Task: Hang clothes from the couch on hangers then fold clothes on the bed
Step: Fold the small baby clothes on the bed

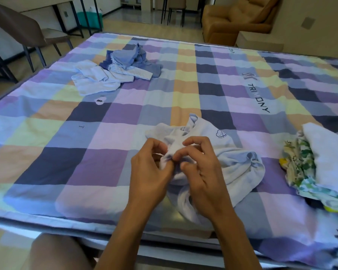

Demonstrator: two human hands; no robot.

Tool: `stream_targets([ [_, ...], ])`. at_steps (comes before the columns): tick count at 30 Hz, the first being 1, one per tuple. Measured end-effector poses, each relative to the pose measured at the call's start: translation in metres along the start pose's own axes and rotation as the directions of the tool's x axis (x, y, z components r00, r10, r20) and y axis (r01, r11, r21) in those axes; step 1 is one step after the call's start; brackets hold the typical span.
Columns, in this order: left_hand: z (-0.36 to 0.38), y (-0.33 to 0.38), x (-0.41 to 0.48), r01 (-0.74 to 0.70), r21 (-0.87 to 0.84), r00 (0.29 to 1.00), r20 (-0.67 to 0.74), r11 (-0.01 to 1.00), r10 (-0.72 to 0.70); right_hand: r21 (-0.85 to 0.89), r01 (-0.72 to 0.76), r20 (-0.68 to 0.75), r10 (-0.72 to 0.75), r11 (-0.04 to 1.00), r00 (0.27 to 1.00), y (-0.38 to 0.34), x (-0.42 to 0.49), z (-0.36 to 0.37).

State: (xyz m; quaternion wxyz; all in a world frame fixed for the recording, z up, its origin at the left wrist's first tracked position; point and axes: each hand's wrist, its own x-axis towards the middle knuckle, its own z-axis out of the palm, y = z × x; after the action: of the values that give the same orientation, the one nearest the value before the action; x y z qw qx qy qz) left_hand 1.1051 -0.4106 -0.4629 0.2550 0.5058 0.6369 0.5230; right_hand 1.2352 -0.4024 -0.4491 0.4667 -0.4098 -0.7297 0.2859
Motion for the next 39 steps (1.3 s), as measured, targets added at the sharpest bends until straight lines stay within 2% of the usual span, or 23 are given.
stream_targets([
  [3, -0.003, 0.008, 0.0, -0.043, -0.097, 0.998, 0.033, 0.994, 0.046, -0.053, -0.021, 0.024, 0.023, 0.998, 0.999, 0.005, 0.004, -0.005],
  [10, -0.017, 0.002, 0.003, -0.205, -0.081, 0.968, 0.128, 0.975, 0.214, -0.031, -0.103, -0.172, 0.096, 0.994, 0.98, 0.019, 0.009, -0.016],
  [14, -0.018, -0.002, 0.0, -0.257, 0.022, 0.966, 0.027, 0.966, 0.257, -0.085, -0.133, -0.212, 0.112, 0.987, 0.971, 0.013, 0.008, -0.012],
  [17, -0.018, 0.0, -0.002, -0.275, 0.014, 0.957, -0.094, 0.961, 0.275, -0.169, -0.208, -0.242, 0.164, 0.963, 0.956, 0.016, 0.008, -0.011],
  [20, -0.016, 0.005, -0.004, -0.171, -0.189, 0.98, -0.133, 0.967, 0.147, -0.262, -0.27, -0.216, 0.217, 0.927, 0.952, 0.018, 0.009, -0.01],
  [22, -0.012, 0.007, -0.004, -0.016, -0.386, 1.0, -0.023, 0.922, 0.008, -0.317, -0.298, -0.162, 0.258, 0.9, 0.952, 0.018, 0.01, -0.008],
  [24, -0.008, 0.006, -0.005, 0.079, -0.483, 0.996, 0.073, 0.872, -0.049, -0.345, -0.249, -0.117, 0.222, 0.905, 0.968, 0.014, 0.011, -0.007],
  [26, -0.009, 0.006, -0.003, 0.094, -0.507, 0.993, 0.107, 0.857, -0.046, -0.307, -0.139, -0.088, 0.117, 0.941, 0.989, 0.012, 0.012, -0.009],
  [28, -0.01, 0.005, -0.001, 0.076, -0.483, 0.992, 0.124, 0.872, -0.018, -0.239, -0.056, -0.047, 0.046, 0.97, 0.998, 0.014, 0.013, -0.014],
  [31, -0.013, 0.005, 0.0, 0.045, -0.427, 0.988, 0.155, 0.903, 0.024, -0.138, -0.008, -0.019, 0.005, 0.99, 1.0, 0.014, 0.014, -0.02],
  [34, -0.011, 0.006, 0.001, 0.066, -0.419, 0.983, 0.181, 0.906, 0.012, -0.201, 0.109, 0.019, -0.107, 0.974, 0.994, 0.011, 0.017, -0.023],
  [37, -0.008, 0.008, 0.0, 0.073, -0.41, 0.982, 0.188, 0.909, 0.006, -0.224, 0.109, 0.083, -0.093, 0.968, 0.992, 0.012, 0.018, -0.02],
  [39, -0.006, 0.01, 0.0, 0.064, -0.414, 0.981, 0.193, 0.908, 0.019, -0.162, 0.023, 0.106, -0.005, 0.987, 0.994, 0.016, 0.017, -0.016],
])
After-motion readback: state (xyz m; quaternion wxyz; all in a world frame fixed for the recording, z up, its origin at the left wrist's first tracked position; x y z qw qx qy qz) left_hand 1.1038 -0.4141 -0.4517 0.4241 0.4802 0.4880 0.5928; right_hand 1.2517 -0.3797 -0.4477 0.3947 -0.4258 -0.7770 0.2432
